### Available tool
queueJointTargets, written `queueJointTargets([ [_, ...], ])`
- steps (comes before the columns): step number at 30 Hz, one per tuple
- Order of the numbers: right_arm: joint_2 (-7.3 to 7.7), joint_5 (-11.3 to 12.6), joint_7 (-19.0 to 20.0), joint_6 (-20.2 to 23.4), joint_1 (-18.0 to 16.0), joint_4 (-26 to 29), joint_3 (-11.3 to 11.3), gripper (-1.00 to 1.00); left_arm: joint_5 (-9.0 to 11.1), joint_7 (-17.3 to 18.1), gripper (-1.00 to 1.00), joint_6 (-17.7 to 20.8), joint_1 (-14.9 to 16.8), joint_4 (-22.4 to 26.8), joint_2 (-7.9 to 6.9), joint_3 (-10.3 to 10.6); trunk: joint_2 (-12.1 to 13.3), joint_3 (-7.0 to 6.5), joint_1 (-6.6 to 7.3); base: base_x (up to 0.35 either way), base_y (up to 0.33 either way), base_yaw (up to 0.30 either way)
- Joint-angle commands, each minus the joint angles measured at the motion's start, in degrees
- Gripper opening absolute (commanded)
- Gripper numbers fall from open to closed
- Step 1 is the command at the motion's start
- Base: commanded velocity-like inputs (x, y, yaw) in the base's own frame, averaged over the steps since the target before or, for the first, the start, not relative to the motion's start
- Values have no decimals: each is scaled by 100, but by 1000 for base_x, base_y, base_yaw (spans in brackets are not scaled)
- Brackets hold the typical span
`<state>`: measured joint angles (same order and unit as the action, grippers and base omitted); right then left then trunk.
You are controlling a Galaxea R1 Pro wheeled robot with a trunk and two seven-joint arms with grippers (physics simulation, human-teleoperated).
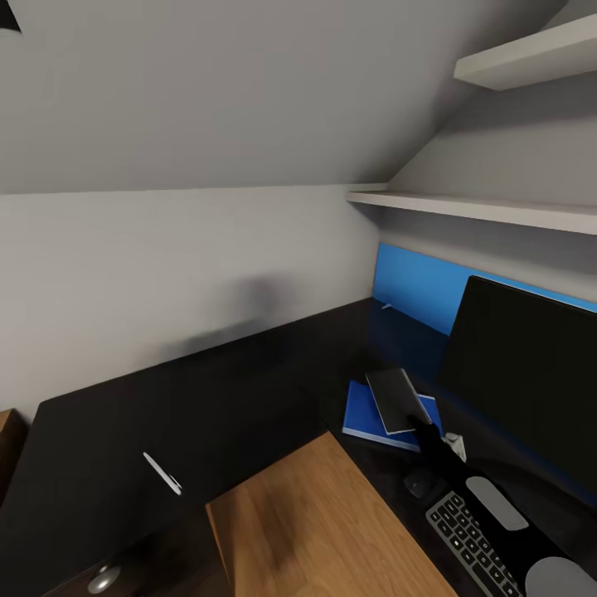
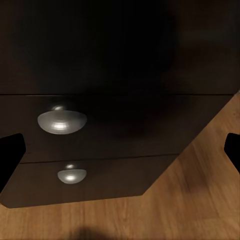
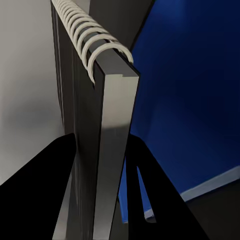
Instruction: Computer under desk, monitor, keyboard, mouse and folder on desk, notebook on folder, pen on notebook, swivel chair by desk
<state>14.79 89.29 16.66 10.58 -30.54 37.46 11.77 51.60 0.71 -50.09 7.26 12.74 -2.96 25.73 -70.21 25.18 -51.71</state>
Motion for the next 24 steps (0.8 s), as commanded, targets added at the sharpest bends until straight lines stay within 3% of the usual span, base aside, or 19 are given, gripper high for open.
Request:
queueJointTargets([
  [1, 7, 56, 10, 5, -5, -3, 26, -100, 61, 8, 100, -18, 3, 1, -3, 46, -4, 6, 1, -49, 0, 0],
  [11, 7, 54, 13, 5, -5, -2, 27, -100, 52, 8, 100, -18, 3, 4, -3, 47, -4, 6, 1, -124, 0, 0],
  [24, 7, 53, 13, 4, -5, -2, 27, -100, 57, 12, 100, -15, 3, 0, -10, 46, -4, 6, 1, -5, 0, 0],
])
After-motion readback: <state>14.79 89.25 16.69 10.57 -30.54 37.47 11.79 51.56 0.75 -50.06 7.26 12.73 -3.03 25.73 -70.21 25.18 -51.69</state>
